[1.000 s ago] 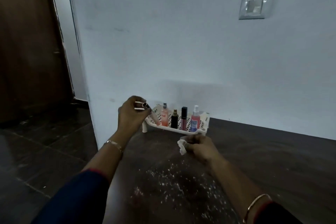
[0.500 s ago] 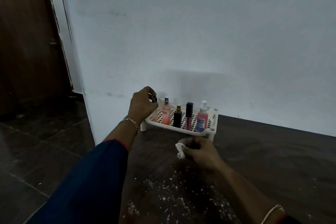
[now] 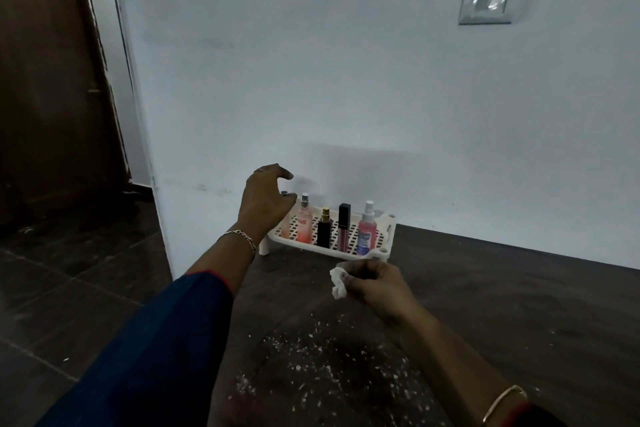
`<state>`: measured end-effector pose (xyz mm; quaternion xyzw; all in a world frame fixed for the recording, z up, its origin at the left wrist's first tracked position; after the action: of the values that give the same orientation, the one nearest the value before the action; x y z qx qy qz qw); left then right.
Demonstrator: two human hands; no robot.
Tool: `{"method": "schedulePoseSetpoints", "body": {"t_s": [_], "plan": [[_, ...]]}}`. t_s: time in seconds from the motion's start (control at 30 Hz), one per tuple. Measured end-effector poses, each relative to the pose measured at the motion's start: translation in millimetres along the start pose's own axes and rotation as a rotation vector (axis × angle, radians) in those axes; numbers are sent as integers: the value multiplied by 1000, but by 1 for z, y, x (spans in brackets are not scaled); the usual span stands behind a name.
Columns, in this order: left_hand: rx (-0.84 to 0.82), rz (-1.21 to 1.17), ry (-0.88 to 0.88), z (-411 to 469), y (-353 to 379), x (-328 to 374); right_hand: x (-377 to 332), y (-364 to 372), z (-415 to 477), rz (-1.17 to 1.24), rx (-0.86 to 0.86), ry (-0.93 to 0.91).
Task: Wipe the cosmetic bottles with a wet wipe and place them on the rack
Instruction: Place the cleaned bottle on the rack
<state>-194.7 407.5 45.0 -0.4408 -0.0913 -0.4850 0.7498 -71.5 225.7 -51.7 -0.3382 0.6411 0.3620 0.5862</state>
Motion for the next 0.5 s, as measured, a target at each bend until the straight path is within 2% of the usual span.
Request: {"method": "schedulePoseSetpoints", "body": {"t_s": [0.23,0.4,0.5], "plan": [[-117,-5,135,-49,-15,81,-30,-30,-42,34,110,-25],[-490,-206,58,-121,-5,147,-49,-61,-100,71,196,-74],[-565,-354,7,-168,0,187,-58,-86,-142,177,217,-113]]}}
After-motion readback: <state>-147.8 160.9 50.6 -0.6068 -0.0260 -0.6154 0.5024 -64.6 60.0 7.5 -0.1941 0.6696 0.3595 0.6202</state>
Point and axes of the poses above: each hand's wrist, its own z-axis towards the middle knuckle, its own y-axis out of the palm, x = y × z, the point moved 5 cm from there along z, towards the middle knuckle, and after that the axes turned 2 degrees about x, right-handed, at the moved point
